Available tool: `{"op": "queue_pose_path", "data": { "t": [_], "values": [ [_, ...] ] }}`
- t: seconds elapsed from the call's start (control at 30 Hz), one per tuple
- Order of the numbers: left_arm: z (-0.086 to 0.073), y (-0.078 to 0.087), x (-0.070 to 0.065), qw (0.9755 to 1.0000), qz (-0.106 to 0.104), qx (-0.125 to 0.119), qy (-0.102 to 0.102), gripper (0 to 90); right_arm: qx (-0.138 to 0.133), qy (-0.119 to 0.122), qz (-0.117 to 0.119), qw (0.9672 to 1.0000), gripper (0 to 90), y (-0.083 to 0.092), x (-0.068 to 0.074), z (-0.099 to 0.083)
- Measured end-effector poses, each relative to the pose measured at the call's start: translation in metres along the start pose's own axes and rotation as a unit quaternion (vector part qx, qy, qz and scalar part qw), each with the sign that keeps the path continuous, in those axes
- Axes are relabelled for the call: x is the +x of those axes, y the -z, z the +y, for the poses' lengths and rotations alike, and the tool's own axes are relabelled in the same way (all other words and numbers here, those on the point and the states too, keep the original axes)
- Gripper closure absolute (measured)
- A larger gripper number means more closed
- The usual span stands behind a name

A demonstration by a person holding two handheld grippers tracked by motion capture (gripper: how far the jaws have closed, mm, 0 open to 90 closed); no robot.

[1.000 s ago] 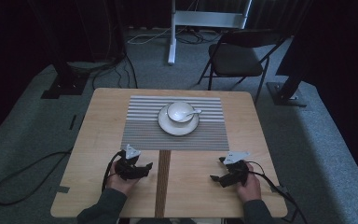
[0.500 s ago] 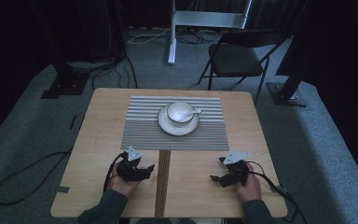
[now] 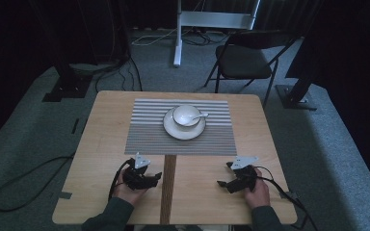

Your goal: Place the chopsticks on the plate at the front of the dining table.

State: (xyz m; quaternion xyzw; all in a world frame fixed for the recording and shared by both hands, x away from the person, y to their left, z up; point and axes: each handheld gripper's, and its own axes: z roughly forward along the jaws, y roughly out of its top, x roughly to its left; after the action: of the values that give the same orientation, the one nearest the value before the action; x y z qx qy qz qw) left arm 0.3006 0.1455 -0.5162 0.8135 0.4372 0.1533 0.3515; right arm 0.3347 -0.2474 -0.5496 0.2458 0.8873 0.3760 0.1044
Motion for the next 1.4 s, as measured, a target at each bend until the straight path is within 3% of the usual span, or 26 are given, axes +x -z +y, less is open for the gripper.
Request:
{"op": "queue_pose_path", "data": {
  "t": [1.4],
  "values": [
    [-0.005, -0.006, -0.018, 0.9993, -0.016, 0.022, -0.025, 42.1, 0.0, 0.0, 0.0, 1.0, 11.4, 0.0, 0.0, 0.0]
  ]
}}
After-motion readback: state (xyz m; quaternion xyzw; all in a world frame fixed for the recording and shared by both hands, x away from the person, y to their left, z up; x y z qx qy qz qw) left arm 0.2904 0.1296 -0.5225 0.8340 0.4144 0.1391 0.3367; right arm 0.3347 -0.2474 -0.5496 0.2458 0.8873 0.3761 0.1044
